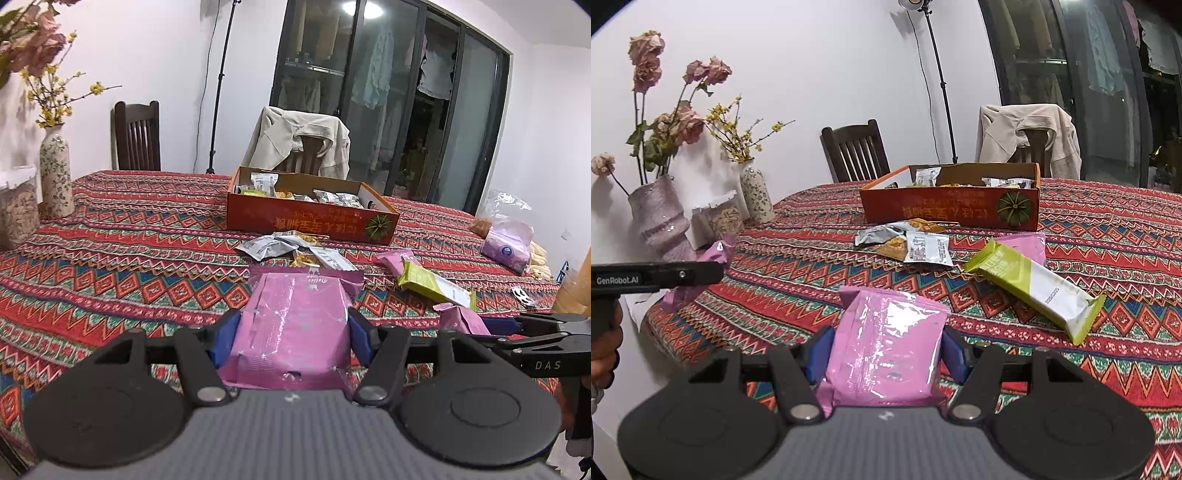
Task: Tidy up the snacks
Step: 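Carry both pink packets in the grippers over the orange box, then lower the pink packets into the box and open both grippers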
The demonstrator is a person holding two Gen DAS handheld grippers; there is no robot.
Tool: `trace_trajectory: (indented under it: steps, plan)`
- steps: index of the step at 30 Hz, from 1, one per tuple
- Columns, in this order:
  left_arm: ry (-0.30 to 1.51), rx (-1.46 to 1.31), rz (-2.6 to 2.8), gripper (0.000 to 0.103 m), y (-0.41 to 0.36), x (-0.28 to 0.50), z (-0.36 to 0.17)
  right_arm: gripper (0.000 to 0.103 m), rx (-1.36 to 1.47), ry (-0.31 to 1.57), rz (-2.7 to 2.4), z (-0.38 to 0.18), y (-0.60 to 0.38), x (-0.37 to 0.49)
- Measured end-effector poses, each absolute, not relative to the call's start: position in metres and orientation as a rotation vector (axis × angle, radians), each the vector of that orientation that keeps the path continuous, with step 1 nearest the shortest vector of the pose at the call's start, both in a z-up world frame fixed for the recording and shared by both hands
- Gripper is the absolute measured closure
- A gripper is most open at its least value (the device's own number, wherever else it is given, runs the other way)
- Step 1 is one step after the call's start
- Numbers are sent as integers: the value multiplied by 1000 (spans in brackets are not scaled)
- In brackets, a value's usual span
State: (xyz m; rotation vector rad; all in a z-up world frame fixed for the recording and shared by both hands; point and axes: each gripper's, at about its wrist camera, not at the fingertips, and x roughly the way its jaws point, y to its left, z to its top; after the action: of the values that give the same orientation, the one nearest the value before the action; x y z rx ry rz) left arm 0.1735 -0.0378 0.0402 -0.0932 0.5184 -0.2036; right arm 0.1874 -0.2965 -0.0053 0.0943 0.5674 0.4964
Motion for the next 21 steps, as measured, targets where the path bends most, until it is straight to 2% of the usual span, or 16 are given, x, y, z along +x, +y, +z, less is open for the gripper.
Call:
trace_trajectory:
  steps: [5,10,16,21]
  plan:
    - [483,-70,-253,40,-36,212,58,42,96,559,508,7,-298,215]
    - [454,-74,-312,40,-35,280,87,42,51,485,514,49,-301,268]
    - [450,-85,-335,40,-46,384,108,42,5,438,522,94,-294,362]
    - [541,-103,-295,40,-54,489,90,42,1,528,528,88,-272,464]
